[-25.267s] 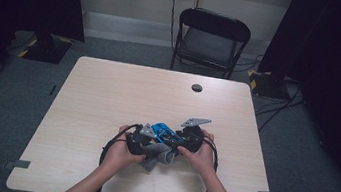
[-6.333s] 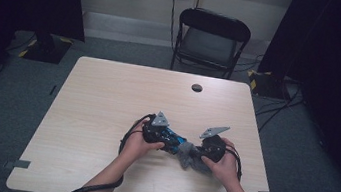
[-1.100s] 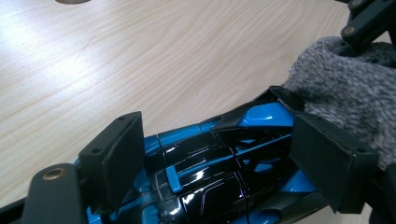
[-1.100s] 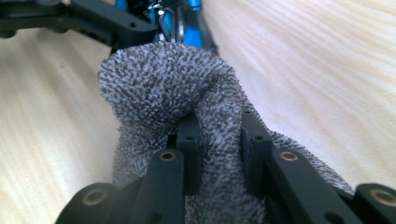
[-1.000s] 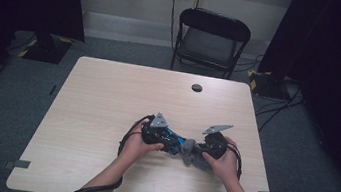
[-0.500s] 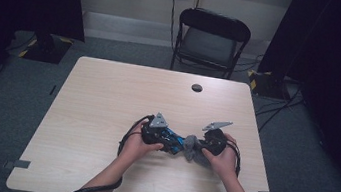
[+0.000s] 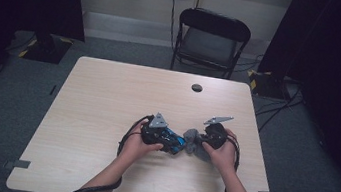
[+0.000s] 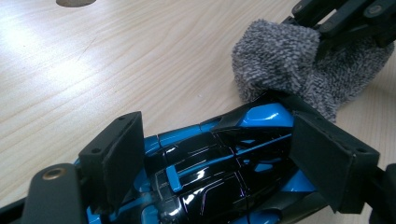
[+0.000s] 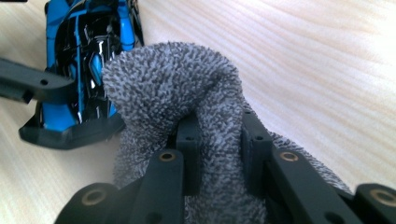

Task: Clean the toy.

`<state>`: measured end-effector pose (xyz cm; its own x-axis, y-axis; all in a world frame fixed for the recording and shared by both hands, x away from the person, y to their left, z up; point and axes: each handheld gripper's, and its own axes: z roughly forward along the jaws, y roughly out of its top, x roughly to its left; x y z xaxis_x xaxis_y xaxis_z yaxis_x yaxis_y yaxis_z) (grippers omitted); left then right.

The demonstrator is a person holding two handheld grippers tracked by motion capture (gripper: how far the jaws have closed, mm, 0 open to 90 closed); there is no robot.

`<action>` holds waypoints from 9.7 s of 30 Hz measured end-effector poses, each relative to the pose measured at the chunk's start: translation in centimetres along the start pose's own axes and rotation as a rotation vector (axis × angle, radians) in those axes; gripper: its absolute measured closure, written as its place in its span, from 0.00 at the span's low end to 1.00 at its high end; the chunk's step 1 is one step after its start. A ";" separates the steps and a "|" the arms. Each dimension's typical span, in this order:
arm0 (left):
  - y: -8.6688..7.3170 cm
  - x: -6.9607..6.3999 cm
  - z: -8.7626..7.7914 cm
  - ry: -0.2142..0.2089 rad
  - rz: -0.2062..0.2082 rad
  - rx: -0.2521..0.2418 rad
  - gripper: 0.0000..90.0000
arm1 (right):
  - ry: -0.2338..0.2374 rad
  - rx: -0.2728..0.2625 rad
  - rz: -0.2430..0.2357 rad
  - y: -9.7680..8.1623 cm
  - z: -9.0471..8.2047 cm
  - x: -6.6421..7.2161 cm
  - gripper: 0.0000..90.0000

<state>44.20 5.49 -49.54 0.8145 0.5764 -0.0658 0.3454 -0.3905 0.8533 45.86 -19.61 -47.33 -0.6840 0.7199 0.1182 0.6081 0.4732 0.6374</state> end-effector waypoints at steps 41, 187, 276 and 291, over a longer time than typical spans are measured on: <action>0.7 0.2 0.0 -0.012 0.001 0.049 0.18 | -0.117 -0.007 -0.011 -0.6 -1.5 -2.1 0.41; -0.1 -0.2 0.1 -0.060 0.073 0.012 0.14 | -0.028 -0.047 0.064 8.5 7.0 1.4 0.81; -1.0 0.4 -2.4 -0.040 0.027 0.021 0.20 | -0.021 -0.092 0.048 7.6 5.2 0.5 0.81; -1.2 1.0 -2.4 -0.021 0.035 0.035 0.20 | 0.013 0.007 -0.086 7.3 6.1 1.6 0.80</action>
<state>43.47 8.23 -49.35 0.8361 0.5466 -0.0476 0.3323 -0.4353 0.8367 51.60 -11.91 -47.11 -0.7390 0.6698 0.0725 0.5496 0.5371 0.6399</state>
